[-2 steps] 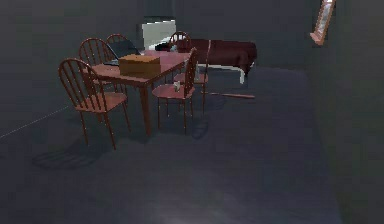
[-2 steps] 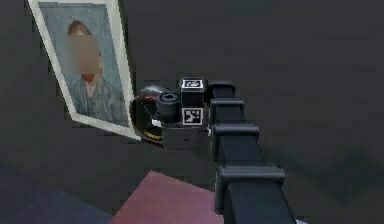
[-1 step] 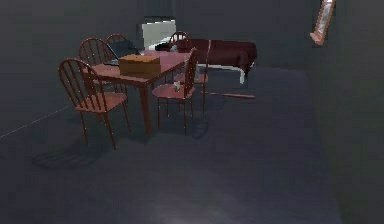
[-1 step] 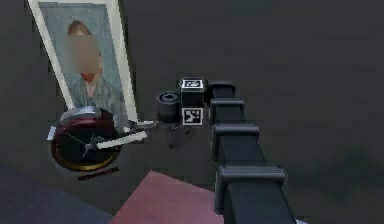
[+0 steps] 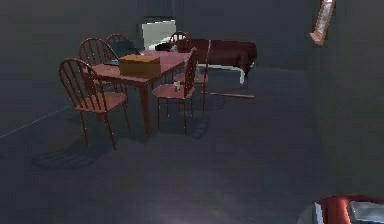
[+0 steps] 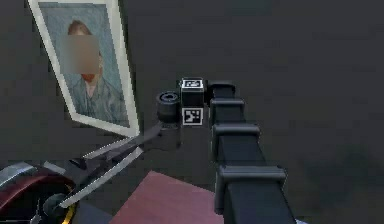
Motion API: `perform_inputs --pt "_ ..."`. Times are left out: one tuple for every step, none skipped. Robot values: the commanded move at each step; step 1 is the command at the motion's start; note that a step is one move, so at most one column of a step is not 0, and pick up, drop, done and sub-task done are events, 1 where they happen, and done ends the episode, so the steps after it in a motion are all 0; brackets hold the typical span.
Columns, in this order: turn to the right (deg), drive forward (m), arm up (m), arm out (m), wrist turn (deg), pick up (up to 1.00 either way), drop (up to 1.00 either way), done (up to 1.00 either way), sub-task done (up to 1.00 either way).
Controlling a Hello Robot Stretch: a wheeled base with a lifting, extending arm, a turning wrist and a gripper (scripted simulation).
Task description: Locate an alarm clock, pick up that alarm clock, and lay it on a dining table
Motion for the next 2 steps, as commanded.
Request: perform_inputs --pt "0.0 0.00 0.00 0.00 -33.0 0.00 0.00 0.00 0.00" --pt "0.0 0.00 0.00 -0.18 0.0 0.00 0.00 0.00 0.00"
